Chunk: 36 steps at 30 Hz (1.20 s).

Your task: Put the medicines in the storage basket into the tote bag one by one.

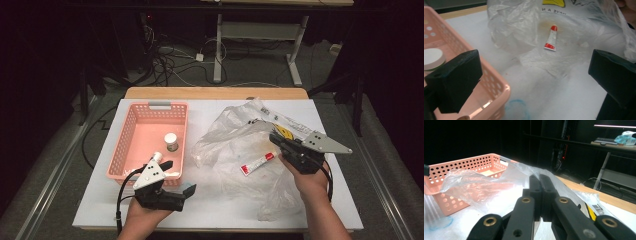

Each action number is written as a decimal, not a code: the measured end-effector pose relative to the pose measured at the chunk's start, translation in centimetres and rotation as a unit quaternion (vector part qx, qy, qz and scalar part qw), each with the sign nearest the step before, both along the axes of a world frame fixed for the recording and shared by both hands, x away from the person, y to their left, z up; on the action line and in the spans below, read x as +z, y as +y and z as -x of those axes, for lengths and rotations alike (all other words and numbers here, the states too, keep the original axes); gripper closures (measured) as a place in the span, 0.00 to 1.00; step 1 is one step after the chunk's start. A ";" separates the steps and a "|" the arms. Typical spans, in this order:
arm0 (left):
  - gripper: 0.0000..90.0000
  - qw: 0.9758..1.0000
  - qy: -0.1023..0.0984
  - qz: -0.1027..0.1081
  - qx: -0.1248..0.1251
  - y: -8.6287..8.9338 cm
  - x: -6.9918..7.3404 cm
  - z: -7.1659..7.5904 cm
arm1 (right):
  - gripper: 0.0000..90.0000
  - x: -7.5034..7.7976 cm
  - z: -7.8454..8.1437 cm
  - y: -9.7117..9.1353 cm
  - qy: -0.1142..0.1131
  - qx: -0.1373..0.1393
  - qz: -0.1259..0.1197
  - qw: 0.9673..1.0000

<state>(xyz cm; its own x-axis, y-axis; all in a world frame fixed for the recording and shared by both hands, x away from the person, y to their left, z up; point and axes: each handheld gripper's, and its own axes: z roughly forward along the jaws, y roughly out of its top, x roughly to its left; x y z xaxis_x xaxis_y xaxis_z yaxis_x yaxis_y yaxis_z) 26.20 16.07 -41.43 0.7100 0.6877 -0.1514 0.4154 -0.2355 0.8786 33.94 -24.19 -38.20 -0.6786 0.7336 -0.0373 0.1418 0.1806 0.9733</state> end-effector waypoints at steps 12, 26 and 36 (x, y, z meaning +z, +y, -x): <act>0.00 0.997 0.010 -0.013 0.071 4.0 -1.0 -1.9 | 1.00 -0.1 0.0 0.0 0.001 -0.001 0.002 1.000; 0.00 0.991 0.017 -0.015 0.130 7.6 -1.2 -2.8 | 1.00 -0.1 0.0 -0.1 0.001 -0.002 0.003 1.000; 0.00 0.991 0.021 -0.010 0.133 8.1 -1.2 -3.2 | 1.00 -0.1 0.0 0.0 -0.001 -0.001 0.006 1.000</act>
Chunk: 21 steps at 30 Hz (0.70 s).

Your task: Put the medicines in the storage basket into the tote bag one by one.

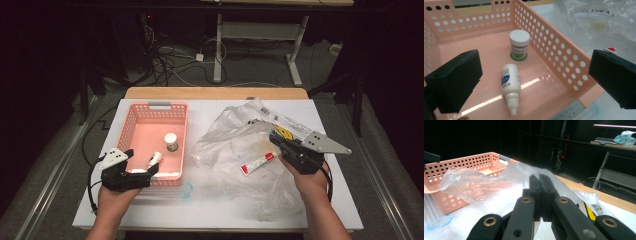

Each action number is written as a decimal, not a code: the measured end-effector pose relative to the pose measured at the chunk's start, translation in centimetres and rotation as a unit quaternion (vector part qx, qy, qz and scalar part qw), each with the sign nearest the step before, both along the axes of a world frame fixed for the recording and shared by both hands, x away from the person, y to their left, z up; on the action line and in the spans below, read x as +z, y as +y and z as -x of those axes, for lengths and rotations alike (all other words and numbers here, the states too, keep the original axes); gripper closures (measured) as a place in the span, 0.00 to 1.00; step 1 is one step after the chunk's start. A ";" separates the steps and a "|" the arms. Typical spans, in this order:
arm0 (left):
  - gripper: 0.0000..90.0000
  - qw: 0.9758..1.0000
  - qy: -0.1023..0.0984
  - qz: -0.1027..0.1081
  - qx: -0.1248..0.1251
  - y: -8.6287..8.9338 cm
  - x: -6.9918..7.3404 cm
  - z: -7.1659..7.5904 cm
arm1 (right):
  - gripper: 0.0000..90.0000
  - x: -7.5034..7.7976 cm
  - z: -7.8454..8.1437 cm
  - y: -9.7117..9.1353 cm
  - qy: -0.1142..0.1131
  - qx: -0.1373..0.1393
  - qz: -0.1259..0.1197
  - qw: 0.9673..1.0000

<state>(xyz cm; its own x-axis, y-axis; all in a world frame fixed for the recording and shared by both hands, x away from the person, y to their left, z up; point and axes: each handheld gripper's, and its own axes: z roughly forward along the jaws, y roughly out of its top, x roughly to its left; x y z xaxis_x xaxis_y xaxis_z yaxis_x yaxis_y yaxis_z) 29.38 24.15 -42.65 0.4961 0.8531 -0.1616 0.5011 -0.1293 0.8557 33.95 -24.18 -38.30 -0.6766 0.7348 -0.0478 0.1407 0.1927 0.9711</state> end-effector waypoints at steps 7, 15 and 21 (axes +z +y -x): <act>0.00 1.000 -0.003 0.005 -0.019 -1.1 1.2 -1.5 | 1.00 0.0 0.0 0.0 0.002 -0.001 0.000 1.000; 0.00 1.000 -0.016 0.005 -0.013 -2.4 2.4 -4.8 | 1.00 0.0 -0.1 -0.1 0.003 -0.004 -0.002 1.000; 0.00 1.000 -0.006 0.009 -0.011 -2.7 2.4 -7.6 | 1.00 -0.1 -0.1 -0.2 0.003 -0.004 -0.001 1.000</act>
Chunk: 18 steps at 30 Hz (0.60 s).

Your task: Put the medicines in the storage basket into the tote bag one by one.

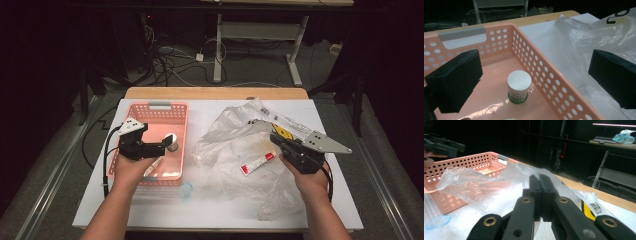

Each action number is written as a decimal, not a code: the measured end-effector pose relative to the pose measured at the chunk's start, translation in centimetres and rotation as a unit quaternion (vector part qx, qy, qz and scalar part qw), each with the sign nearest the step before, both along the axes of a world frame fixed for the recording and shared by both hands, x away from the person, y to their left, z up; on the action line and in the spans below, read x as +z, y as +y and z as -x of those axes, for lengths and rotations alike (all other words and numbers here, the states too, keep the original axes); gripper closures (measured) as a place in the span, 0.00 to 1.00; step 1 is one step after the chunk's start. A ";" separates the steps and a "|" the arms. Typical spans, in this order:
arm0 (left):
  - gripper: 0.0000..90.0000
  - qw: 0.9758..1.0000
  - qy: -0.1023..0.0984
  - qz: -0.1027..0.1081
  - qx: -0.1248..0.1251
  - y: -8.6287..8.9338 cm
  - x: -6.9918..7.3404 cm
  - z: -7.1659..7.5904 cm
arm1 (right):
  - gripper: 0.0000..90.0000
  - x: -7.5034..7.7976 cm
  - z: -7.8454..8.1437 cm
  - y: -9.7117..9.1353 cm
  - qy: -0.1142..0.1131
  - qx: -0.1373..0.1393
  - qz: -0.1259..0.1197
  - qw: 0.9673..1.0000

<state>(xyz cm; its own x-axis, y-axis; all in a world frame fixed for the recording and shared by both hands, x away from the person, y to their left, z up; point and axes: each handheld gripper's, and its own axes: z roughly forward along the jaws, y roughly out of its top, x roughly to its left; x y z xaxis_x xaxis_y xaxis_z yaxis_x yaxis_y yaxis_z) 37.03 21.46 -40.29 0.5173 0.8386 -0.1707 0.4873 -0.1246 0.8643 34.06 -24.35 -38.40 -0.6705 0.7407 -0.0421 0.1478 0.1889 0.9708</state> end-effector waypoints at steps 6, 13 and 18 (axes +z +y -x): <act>0.00 1.000 0.019 -0.008 0.003 -0.3 -0.6 -2.0 | 1.00 0.0 -0.1 -0.1 0.000 0.000 0.000 1.000; 0.00 0.998 0.048 -0.027 0.013 -0.4 -1.3 -3.6 | 1.00 0.2 -0.2 -0.2 -0.001 -0.004 -0.006 1.000; 0.00 0.996 0.072 -0.043 0.008 -0.4 -1.7 -4.3 | 1.00 0.4 -0.2 -0.3 -0.005 -0.007 -0.009 1.000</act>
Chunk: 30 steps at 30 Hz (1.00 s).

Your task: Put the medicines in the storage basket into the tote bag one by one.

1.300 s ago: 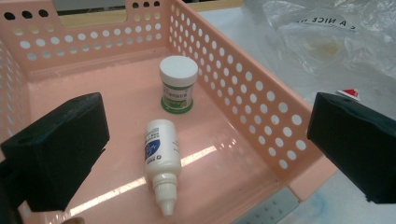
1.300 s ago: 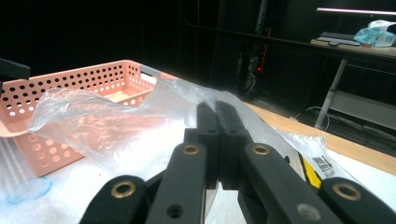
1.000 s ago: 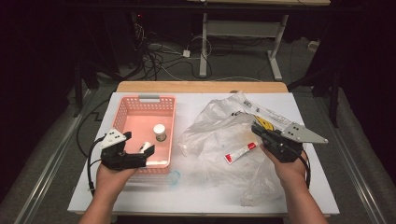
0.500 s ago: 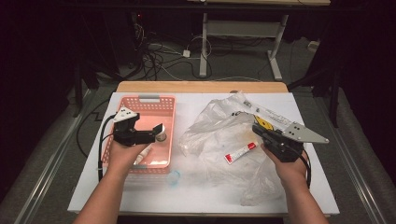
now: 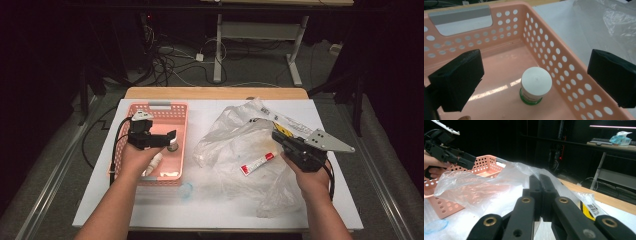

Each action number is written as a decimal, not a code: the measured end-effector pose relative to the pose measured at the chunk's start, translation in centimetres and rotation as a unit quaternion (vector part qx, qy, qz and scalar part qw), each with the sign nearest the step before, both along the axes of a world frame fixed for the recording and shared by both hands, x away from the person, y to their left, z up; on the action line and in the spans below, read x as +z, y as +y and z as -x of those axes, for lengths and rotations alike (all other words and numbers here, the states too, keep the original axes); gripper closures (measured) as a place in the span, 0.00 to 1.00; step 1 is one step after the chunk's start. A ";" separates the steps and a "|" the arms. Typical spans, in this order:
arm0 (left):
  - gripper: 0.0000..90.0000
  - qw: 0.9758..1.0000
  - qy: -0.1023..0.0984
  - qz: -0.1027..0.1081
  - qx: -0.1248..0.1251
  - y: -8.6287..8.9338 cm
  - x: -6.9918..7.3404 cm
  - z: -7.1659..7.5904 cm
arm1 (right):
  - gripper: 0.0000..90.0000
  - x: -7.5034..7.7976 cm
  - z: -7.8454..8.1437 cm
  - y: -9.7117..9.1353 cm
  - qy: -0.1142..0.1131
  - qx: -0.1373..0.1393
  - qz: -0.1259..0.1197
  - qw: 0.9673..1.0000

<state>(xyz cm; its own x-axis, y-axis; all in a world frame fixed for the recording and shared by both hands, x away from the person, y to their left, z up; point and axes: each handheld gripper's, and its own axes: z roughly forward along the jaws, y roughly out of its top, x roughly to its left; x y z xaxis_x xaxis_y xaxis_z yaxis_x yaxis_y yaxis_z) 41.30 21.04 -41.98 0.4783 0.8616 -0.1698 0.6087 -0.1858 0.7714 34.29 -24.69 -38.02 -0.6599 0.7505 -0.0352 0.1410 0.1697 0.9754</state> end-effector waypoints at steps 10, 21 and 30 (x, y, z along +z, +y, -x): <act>0.08 0.999 0.047 -0.025 -0.008 -0.1 -1.0 -1.0 | 1.00 -0.1 0.0 0.0 0.004 0.003 0.002 1.000; 0.21 0.992 0.097 -0.071 -0.035 -1.4 -1.9 -2.2 | 1.00 -0.1 0.1 -0.1 0.000 0.005 0.002 1.000; 0.34 0.985 0.126 -0.103 -0.059 -2.3 -2.5 -3.0 | 1.00 -0.2 0.2 -0.1 0.005 0.004 0.001 1.000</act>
<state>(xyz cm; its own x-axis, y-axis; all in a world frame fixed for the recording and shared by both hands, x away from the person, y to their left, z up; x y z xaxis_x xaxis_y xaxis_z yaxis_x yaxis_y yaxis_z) 44.25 18.71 -44.52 0.5416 0.8317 -0.1224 0.7406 -0.4033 0.5374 34.10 -24.76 -38.25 -0.6665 0.7449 -0.0303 0.1486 0.1726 0.9737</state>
